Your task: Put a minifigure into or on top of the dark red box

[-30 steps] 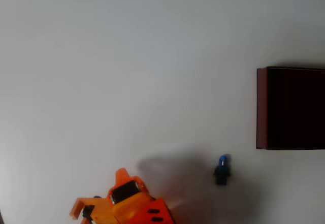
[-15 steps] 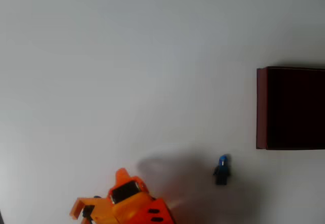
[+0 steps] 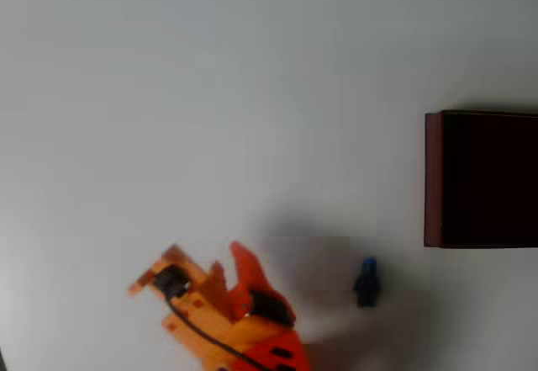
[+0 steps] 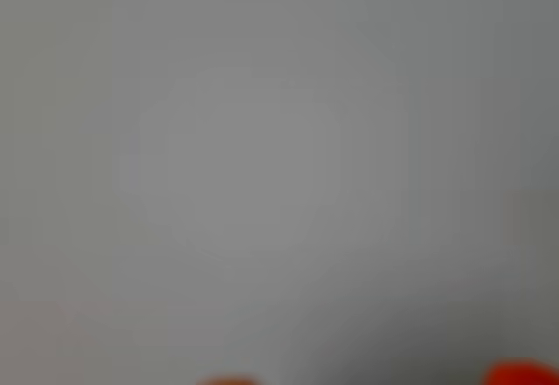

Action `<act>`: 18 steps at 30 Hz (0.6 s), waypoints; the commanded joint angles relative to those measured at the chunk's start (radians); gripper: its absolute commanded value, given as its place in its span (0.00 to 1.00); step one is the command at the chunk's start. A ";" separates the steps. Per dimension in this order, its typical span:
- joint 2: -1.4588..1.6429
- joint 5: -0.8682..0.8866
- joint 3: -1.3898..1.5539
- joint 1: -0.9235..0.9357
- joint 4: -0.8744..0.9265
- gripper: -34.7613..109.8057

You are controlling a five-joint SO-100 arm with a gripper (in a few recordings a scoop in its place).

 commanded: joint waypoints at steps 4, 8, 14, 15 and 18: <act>-0.357 0.163 -0.337 0.268 0.075 0.39; -0.796 0.130 -0.650 0.454 0.249 0.38; -0.979 0.206 -0.655 0.617 0.238 0.39; -1.002 0.210 -0.641 0.632 0.212 0.39; -1.075 0.225 -0.601 0.672 0.107 0.40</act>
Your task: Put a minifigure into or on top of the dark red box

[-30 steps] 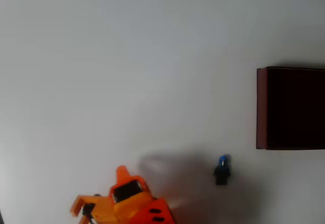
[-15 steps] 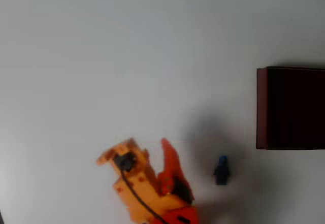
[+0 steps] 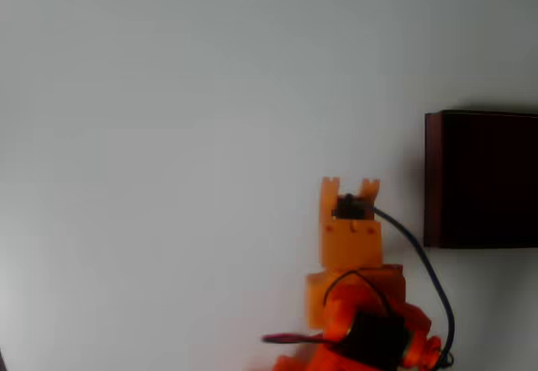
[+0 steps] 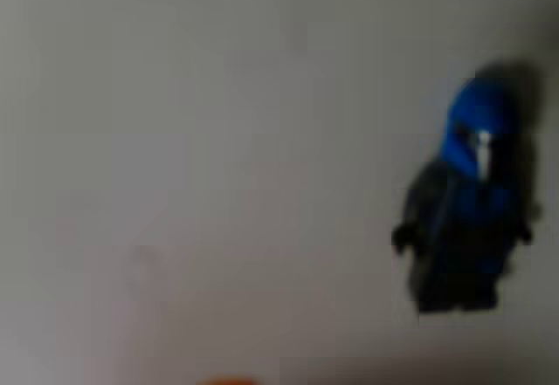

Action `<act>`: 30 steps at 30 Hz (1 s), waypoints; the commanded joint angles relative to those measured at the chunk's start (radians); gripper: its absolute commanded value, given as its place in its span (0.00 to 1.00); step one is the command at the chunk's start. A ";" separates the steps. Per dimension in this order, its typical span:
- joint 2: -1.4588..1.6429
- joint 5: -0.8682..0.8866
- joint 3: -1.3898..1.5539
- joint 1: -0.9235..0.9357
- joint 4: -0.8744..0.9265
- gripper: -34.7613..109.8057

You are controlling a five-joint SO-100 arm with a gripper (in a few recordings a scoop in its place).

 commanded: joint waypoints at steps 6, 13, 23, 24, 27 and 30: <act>-0.152 0.011 0.061 0.144 -0.176 0.40; -0.155 0.017 0.132 0.195 -0.258 0.40; -0.106 -0.012 0.209 0.256 -0.264 0.39; -0.095 -0.023 0.221 0.265 -0.268 0.39; -0.055 -0.052 0.267 0.276 -0.288 0.39; -0.017 -0.054 0.298 0.268 -0.298 0.39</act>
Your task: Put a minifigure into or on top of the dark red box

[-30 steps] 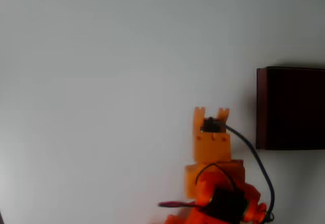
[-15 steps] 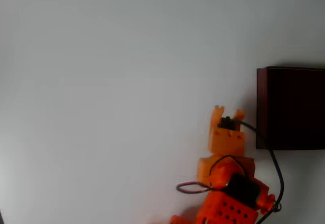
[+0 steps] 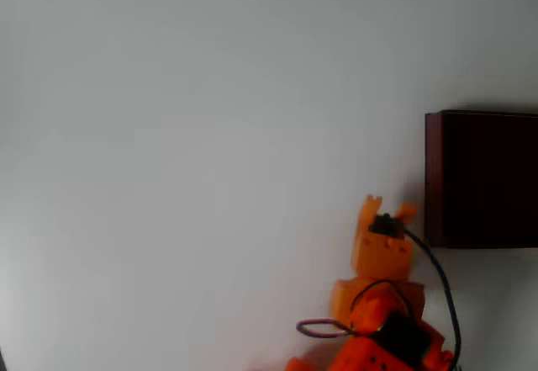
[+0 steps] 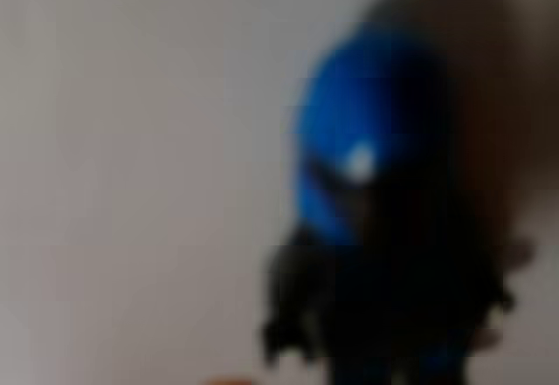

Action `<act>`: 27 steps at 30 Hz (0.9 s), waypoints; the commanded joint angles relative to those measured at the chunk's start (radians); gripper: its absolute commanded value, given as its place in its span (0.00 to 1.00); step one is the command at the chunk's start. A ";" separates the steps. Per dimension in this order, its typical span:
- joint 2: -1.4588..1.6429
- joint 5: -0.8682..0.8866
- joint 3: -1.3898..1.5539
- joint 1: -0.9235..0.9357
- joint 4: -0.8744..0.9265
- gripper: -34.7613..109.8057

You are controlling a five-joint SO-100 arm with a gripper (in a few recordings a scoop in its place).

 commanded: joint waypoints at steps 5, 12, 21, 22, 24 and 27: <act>0.086 -0.035 0.052 0.015 -0.003 0.39; 0.123 -0.054 0.089 0.025 -0.014 0.39; 0.124 -0.084 0.120 0.044 -0.037 0.39; 0.118 -0.084 0.123 0.041 -0.043 0.39; 0.106 -0.080 0.124 0.035 -0.058 0.39; 0.086 -0.080 0.117 0.028 -0.066 0.39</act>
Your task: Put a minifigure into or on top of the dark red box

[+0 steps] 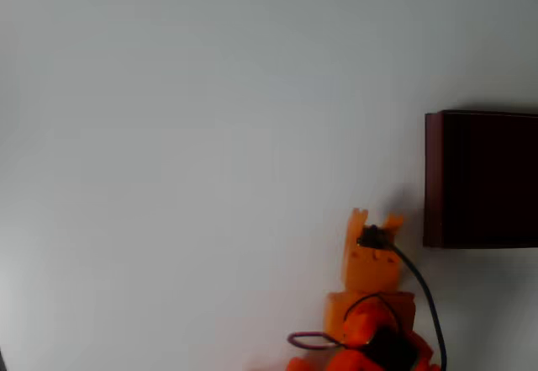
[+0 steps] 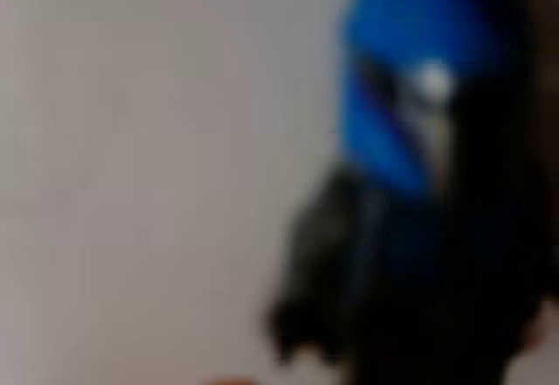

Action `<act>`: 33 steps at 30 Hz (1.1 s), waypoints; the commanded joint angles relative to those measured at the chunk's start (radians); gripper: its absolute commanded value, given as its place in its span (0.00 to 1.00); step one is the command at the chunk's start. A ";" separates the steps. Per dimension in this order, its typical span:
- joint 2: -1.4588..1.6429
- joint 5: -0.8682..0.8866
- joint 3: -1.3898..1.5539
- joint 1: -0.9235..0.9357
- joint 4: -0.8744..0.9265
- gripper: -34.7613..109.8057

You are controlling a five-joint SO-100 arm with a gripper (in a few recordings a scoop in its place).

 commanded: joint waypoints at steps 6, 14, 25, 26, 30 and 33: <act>-0.043 0.006 -0.020 0.002 -0.009 0.39; -0.061 0.009 -0.026 0.003 -0.012 0.37; -0.166 0.002 -0.089 0.009 -0.020 0.34; -0.176 0.000 -0.095 0.012 -0.020 0.33; -0.187 -0.002 -0.101 0.017 -0.020 0.32; -0.189 -0.002 -0.101 0.020 -0.021 0.31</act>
